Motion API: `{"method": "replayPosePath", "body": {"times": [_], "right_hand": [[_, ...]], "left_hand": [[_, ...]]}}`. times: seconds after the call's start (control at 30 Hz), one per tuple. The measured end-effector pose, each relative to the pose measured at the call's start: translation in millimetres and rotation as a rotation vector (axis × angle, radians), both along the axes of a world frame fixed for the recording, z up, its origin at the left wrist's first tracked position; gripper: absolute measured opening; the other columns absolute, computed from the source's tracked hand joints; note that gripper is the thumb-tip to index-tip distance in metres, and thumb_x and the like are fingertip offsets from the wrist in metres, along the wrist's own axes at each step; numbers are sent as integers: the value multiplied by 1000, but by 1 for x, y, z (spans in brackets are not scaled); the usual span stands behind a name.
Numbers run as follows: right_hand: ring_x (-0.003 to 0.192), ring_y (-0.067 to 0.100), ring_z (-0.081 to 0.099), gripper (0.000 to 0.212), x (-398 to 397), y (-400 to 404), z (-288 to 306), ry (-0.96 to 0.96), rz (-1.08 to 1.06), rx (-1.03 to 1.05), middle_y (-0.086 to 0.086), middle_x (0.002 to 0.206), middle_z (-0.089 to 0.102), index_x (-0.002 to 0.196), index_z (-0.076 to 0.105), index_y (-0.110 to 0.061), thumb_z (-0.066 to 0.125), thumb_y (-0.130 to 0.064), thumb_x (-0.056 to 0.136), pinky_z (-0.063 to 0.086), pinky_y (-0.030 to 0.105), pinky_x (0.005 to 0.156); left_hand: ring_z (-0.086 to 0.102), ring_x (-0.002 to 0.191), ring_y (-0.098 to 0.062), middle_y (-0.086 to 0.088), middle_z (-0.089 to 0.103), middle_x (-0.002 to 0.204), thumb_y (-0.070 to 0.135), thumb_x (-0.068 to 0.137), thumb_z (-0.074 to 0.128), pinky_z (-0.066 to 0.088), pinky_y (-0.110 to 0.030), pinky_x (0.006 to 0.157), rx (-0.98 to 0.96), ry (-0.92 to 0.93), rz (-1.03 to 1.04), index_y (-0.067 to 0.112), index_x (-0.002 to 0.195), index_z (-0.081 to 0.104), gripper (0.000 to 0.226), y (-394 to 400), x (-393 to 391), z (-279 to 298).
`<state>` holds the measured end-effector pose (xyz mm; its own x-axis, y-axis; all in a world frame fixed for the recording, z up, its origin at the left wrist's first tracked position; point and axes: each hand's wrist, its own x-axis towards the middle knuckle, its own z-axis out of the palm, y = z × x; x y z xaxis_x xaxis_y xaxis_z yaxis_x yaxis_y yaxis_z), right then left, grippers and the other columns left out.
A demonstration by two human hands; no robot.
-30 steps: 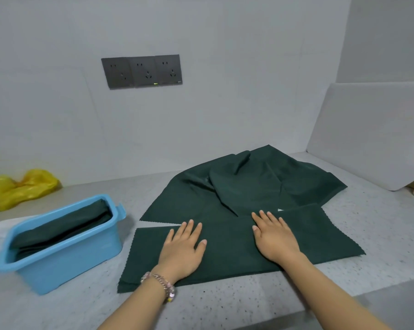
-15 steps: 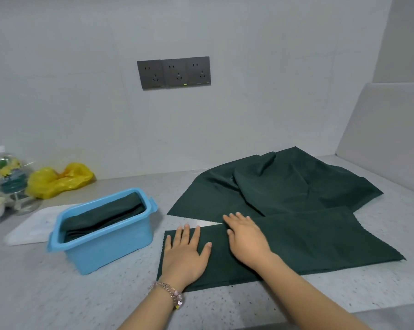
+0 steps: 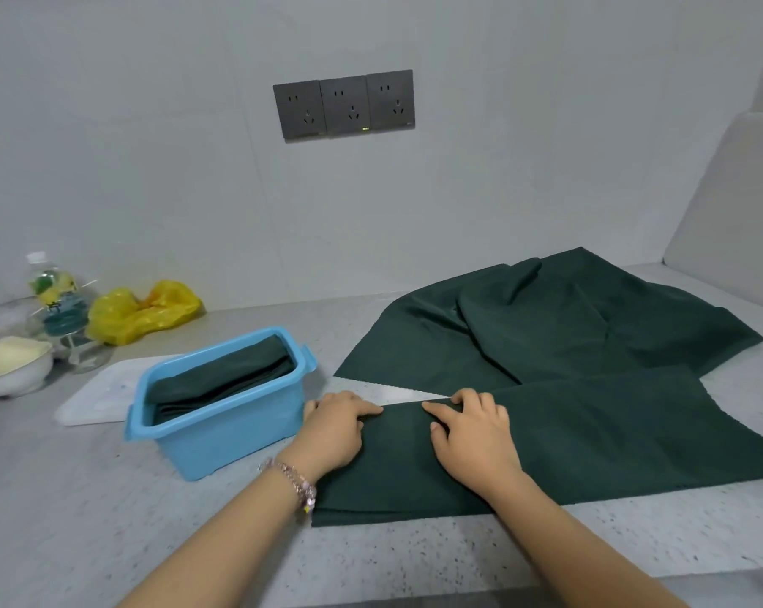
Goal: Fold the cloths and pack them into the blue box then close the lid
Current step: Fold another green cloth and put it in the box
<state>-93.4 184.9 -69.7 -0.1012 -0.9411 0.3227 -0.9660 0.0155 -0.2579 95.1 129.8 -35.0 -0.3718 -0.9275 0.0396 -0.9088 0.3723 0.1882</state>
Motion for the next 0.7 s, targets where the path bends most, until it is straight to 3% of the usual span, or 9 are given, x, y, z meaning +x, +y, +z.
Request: {"method": "replayPosePath", "body": {"times": [0.1,0.2,0.27,0.37,0.5,0.63,0.7], "right_hand": [[118,16,33,39,-2,-4,0,-19,-11,43,-6,131,39,133,44,-45,34,-43,95,23,32,97],[119,15,31,39,-3,-5,0,-57,4,83,-7,130,38,133,43,-46,36,-45,95,22,30,96],[120,15,29,41,-6,-5,4,-90,25,131,-8,130,36,135,42,-44,38,-46,94,20,29,97],[126,17,24,49,-14,-5,16,-126,92,268,-7,136,32,140,36,-42,43,-50,92,18,30,103],[137,20,12,75,-32,0,35,-181,264,528,-5,151,16,148,17,-37,58,-50,86,13,33,114],[143,17,-13,112,-46,6,47,-138,393,758,-10,156,-13,149,-8,-29,73,-48,74,4,37,119],[143,12,-16,119,-50,8,49,-128,417,785,-10,156,-17,149,-9,-26,77,-47,70,1,35,119]], "left_hand": [[37,124,-23,-5,43,129,18,94,48,33,-32,100,99,-70,37,25,135,45,41,-9,-3,14],[53,103,-24,-8,56,113,28,88,61,45,-30,82,89,-176,73,11,103,58,23,-14,-7,31],[55,83,-22,-6,60,95,32,84,64,43,-27,66,103,-174,88,11,88,57,22,-15,-8,44],[56,70,-14,2,61,79,30,81,70,42,-21,54,237,52,120,12,88,63,21,-20,-6,62],[54,52,-7,5,58,62,25,76,77,38,-15,38,268,293,151,17,66,57,24,-20,-4,81],[50,46,-12,-2,60,64,21,78,76,38,-14,36,363,541,175,9,79,62,19,-16,-14,97],[46,40,-9,-4,58,64,19,81,73,37,-14,35,450,647,181,8,82,60,17,-12,-24,106]]}}
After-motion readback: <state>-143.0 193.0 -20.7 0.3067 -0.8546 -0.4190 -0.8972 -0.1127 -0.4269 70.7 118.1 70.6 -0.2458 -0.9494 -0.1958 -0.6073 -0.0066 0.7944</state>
